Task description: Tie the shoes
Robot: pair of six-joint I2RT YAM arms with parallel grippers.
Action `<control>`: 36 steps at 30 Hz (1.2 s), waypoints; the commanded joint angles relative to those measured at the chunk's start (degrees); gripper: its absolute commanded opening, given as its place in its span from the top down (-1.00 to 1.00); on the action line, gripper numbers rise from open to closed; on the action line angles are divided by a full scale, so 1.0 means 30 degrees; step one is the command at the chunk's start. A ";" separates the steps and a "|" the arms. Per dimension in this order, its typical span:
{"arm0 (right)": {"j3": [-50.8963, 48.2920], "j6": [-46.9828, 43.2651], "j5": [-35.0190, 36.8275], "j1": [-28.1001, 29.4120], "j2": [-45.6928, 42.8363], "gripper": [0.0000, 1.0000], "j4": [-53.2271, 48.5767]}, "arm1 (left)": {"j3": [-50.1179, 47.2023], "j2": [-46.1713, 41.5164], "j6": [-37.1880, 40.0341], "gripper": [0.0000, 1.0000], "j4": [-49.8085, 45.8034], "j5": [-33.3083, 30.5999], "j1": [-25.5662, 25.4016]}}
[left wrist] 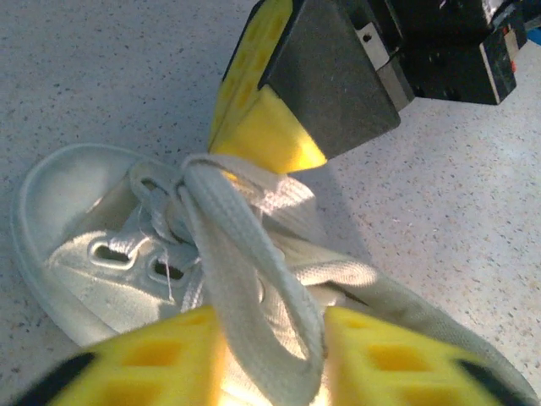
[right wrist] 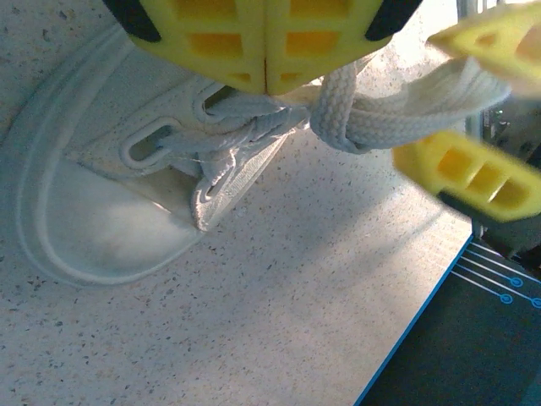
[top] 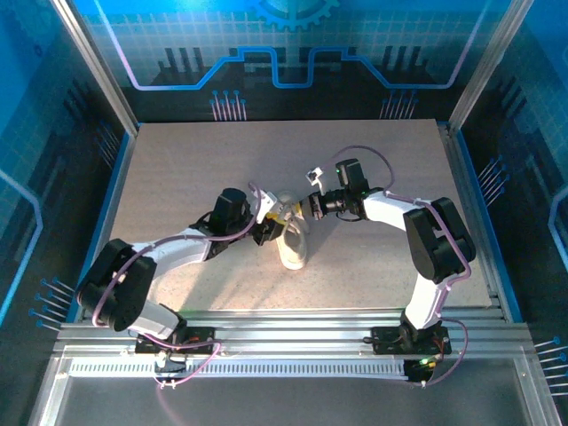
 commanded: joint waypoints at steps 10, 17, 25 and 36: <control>0.0690 0.0601 0.0778 0.0256 0.0088 1.00 -0.0122 | -0.0461 -0.1375 0.1062 1.00 -0.2874 -0.2480 -0.2042; 0.1373 0.1129 0.0826 0.0261 0.0803 1.00 -0.0169 | -0.0704 -0.1711 -0.0036 1.00 -0.4585 -0.3404 -0.2695; 0.2456 0.1672 0.1194 0.0192 0.1817 1.00 -0.1159 | -0.0674 -0.1713 -0.0901 1.00 -0.5903 -0.3850 -0.3566; 0.3025 0.2689 0.0958 0.0199 0.2448 1.00 -0.0557 | -0.0963 -0.2500 -0.1792 1.00 -0.6260 -0.3646 -0.4981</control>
